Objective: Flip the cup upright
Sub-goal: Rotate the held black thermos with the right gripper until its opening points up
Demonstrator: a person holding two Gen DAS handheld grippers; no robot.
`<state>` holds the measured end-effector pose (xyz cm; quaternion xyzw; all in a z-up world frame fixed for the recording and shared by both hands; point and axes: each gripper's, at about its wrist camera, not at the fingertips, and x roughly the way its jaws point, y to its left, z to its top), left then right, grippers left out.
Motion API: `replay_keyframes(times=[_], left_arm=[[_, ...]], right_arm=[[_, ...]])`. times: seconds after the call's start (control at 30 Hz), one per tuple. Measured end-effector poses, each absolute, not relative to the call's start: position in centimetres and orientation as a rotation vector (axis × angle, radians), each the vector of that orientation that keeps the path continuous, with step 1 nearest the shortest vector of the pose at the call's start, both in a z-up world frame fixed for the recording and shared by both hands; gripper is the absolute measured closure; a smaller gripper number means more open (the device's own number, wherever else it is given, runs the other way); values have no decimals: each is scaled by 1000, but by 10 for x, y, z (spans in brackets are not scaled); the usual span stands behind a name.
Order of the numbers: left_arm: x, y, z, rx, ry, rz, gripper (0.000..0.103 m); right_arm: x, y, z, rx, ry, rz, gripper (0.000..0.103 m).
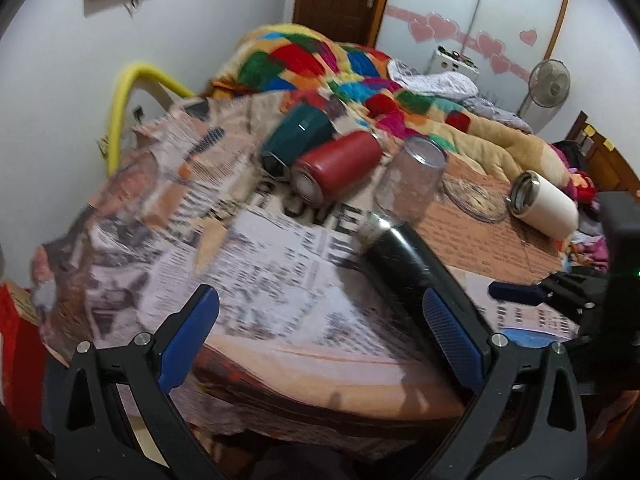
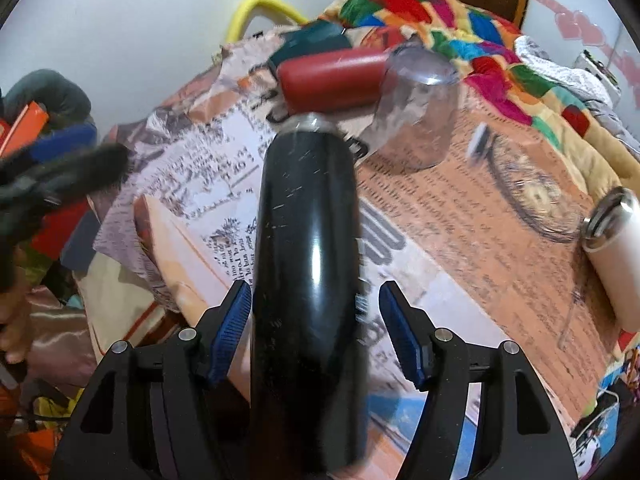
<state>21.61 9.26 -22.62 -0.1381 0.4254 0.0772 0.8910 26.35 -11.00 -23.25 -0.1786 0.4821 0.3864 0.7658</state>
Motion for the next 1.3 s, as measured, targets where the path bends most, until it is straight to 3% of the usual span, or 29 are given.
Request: replay_keyframes(times=[0.23,0.3,0.57,0.73,1.0,1.3], left_arm=[[241,64,-252,-384,996,41,1],[249,56,-260,-384,1037,33,10],[271,43,-287,-389,1144,110,18],[284,43,-299,-427,1196,129,33],[297,27,-290,-370,1176,79,39],[266,5,-233,-206,1007,42,40]], right_arm=[[242,-162,-191,-341,879,654,28],[235,-175,-182,-315,840,607,27],[217,-203,-170,-220,768,546,25],[214,-210,-169,-207,750,531,25],[213,-225,-168,-176,743,507,25],[214,-242,-162,-132,733,473,25]])
